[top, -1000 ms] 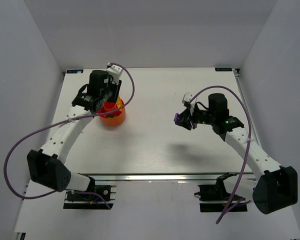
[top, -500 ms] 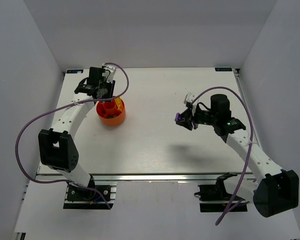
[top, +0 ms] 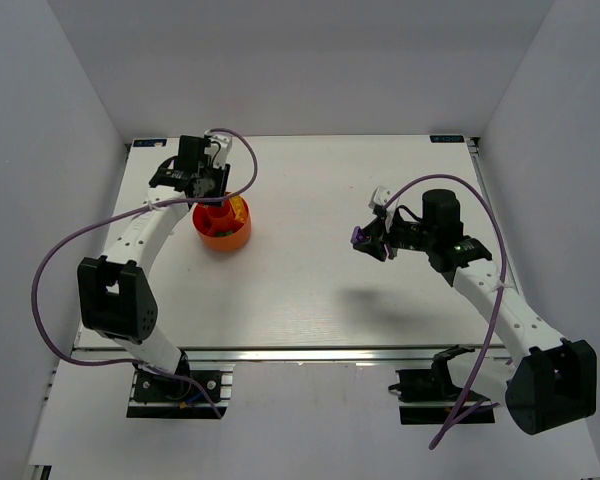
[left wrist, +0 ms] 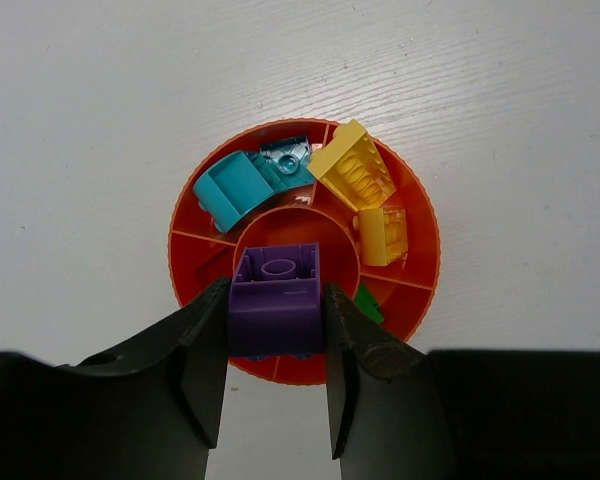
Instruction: Sort the legos into containers by color
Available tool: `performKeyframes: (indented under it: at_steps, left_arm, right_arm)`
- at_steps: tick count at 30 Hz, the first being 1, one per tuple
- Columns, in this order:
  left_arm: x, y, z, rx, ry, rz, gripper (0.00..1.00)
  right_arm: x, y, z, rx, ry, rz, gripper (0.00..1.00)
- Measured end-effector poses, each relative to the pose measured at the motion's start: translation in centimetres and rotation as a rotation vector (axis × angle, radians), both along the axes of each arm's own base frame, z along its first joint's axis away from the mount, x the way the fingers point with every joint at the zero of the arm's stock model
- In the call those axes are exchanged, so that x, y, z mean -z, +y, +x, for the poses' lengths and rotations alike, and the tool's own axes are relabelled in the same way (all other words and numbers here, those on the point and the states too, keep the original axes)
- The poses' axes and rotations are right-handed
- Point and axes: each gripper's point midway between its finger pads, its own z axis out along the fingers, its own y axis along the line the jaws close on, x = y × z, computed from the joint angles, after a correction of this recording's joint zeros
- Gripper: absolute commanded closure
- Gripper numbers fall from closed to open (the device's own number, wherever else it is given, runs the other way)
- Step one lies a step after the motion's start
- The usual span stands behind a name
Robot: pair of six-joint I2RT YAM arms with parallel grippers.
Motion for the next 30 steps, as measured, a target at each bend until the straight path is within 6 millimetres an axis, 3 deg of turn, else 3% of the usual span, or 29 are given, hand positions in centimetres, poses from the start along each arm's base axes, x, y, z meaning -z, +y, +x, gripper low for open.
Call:
performKeyframes:
  at_steps: [6,10,15,18,19,21,22,24,27,30]
  left_arm:
    - [1.0,0.1,0.0,-0.005,0.030,0.008,0.48]
    - [1.4,0.2,-0.1,-0.009,0.043,0.013,0.38]
    - [1.4,0.2,-0.2,-0.013,0.045,0.014,0.34]
    - [1.3,0.2,-0.1,-0.013,0.043,0.014,0.37]
    - [1.1,0.2,-0.1,-0.014,0.042,0.012,0.54]
    - [0.4,-0.1,0.0,-0.012,0.025,-0.006,0.78]
    - [-0.2,-0.6,0.0,0.001,0.012,-0.036,0.85]
    - [-1.8,-2.4,-0.3,0.056,-0.029,-0.132,0.84]
    - [-5.0,-7.2,-2.3,0.224,-0.109,-0.363,0.55]
    - [-7.1,-12.5,-6.0,0.419,-0.122,-0.600,0.37]
  right_arm:
    - [0.0,-0.1,0.0,0.000,0.001,0.003,1.00]
    - [0.0,-0.1,0.0,-0.001,0.001,0.004,1.00]
    - [-0.1,-0.1,0.0,-0.003,0.002,0.005,1.00]
    - [-0.1,0.0,-0.1,-0.006,0.002,0.006,1.00]
    - [-0.1,0.0,-0.1,-0.006,0.003,0.007,1.00]
    - [-0.1,0.0,-0.1,-0.015,0.000,0.011,1.00]
    - [-0.2,0.1,-0.3,-0.030,-0.002,0.016,1.00]
    - [0.1,0.4,-1.1,-0.080,-0.016,0.021,1.00]
    - [1.0,0.9,-2.6,-0.176,-0.036,0.021,1.00]
    - [1.5,1.4,-3.2,-0.217,-0.065,-0.003,1.00]
